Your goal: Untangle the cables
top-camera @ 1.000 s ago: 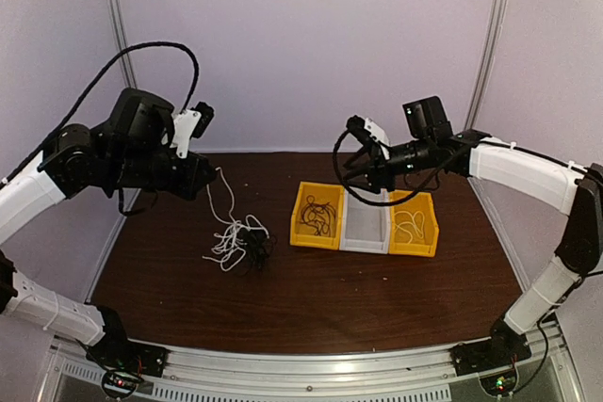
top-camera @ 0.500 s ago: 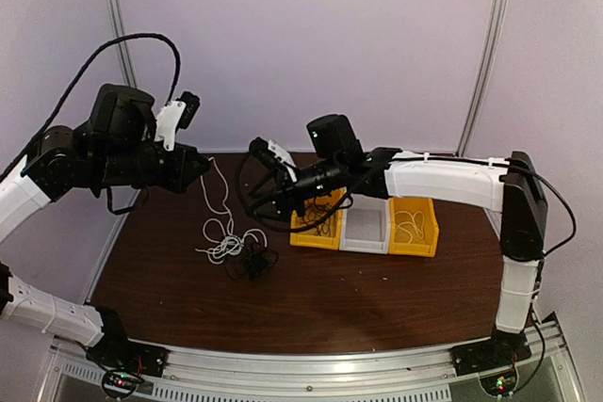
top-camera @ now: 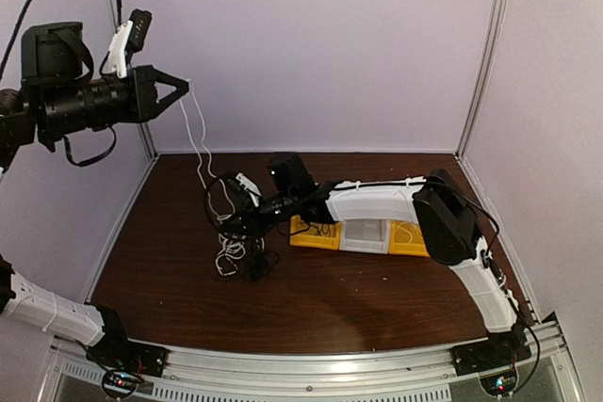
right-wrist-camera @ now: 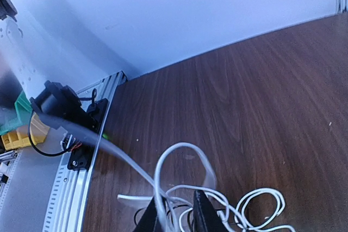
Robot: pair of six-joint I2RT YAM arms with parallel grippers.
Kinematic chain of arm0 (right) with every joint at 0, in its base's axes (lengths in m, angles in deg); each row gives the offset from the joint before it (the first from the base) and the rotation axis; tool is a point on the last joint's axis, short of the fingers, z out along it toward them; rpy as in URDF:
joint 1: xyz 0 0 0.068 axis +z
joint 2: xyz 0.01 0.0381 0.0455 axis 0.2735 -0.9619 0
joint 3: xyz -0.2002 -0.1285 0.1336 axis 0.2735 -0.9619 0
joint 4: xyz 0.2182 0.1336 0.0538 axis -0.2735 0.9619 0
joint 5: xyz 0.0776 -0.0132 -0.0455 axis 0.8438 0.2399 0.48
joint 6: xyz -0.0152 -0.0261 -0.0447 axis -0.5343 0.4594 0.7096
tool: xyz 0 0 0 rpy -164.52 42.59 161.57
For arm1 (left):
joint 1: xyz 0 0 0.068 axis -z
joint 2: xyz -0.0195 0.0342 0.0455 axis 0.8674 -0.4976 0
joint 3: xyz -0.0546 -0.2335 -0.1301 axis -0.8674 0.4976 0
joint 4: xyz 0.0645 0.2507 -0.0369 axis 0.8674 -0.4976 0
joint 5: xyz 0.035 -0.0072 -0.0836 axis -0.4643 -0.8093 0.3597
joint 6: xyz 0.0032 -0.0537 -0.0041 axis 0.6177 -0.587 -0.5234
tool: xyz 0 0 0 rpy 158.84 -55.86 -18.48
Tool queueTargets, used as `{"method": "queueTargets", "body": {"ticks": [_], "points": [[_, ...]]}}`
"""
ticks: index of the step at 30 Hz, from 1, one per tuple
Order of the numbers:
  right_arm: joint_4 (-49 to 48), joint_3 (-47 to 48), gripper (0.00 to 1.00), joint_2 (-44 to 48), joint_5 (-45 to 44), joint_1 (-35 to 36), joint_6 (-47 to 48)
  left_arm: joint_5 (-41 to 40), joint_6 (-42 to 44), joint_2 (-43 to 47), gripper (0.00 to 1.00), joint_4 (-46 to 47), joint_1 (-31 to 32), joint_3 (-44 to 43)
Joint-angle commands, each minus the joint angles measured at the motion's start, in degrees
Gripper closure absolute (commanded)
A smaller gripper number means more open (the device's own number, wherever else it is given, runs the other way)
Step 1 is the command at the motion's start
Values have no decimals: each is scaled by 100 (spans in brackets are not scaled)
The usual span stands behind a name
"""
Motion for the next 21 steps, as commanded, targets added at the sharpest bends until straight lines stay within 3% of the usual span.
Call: {"method": "queueTargets", "body": {"ticks": [1, 7, 10, 14, 21], "points": [[-295, -175, 84, -293, 38, 89, -365, -38, 159, -201, 100, 130, 20, -1261], [-335, -533, 89, -339, -48, 93, -333, -165, 444, -444, 100, 331, 19, -2371], [-328, -626, 93, -306, -93, 93, -312, -295, 605, -470, 100, 478, 19, -2499], [-216, -814, 92, -119, -4, 89, -159, -464, 705, -302, 100, 727, 20, -2018], [343, -1549, 72, 1254, 600, -248, 579, -457, 657, 22, 100, 1003, 20, -697]]}}
